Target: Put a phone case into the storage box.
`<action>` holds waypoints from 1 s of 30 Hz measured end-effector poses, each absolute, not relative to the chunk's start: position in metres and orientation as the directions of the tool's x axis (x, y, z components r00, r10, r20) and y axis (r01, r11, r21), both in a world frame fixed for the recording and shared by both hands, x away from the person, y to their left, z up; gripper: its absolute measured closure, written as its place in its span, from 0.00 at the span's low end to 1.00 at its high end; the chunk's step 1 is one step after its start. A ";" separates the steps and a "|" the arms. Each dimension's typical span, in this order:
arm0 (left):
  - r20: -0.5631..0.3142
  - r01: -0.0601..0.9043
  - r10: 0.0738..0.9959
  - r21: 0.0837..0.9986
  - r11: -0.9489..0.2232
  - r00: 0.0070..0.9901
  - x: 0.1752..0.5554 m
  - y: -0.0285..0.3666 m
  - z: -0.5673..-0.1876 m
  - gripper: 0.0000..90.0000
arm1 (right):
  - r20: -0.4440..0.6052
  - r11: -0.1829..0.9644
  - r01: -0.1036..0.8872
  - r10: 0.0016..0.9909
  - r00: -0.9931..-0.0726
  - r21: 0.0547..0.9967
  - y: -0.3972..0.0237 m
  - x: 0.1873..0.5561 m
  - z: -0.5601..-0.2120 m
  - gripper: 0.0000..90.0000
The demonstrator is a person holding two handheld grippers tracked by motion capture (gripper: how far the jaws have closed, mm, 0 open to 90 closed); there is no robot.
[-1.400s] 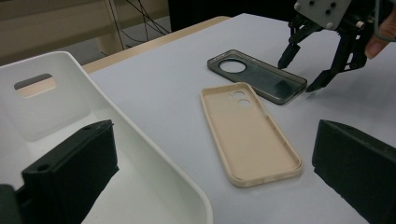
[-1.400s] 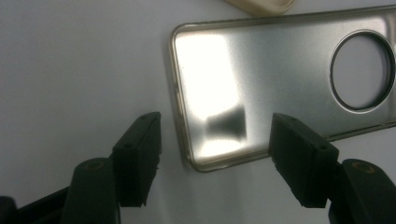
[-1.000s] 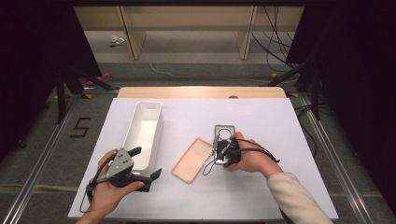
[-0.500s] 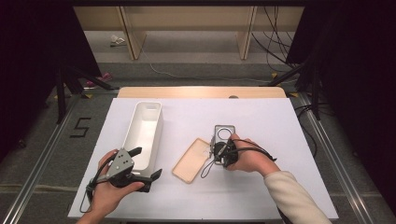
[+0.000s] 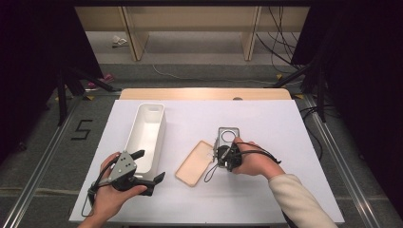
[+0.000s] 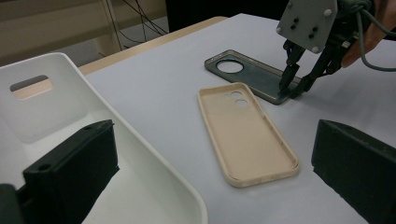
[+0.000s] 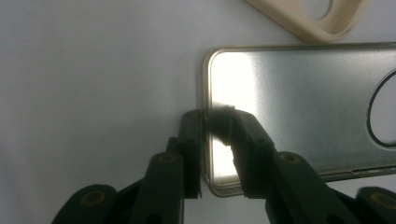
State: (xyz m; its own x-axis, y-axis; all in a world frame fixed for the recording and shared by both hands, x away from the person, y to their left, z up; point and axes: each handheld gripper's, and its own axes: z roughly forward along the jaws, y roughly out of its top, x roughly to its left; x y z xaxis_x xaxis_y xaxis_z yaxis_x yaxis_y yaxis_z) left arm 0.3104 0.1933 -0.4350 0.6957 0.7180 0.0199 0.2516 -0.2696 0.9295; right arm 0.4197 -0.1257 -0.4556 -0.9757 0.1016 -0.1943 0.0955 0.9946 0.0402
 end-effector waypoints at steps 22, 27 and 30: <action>0.031 0.247 0.718 0.928 -0.280 0.695 0.310 0.192 -0.435 0.01 | -0.183 0.997 0.073 0.078 -0.980 0.036 -0.126 0.417 -0.456 0.93; 0.032 0.247 0.718 0.928 -0.280 0.696 0.309 0.193 -0.435 0.01 | -0.189 0.997 0.067 0.073 -0.979 0.037 -0.126 0.417 -0.456 0.95; 0.032 0.246 0.718 0.928 -0.280 0.696 0.309 0.192 -0.435 0.01 | -0.185 0.997 0.067 0.072 -0.980 0.036 -0.126 0.416 -0.456 0.96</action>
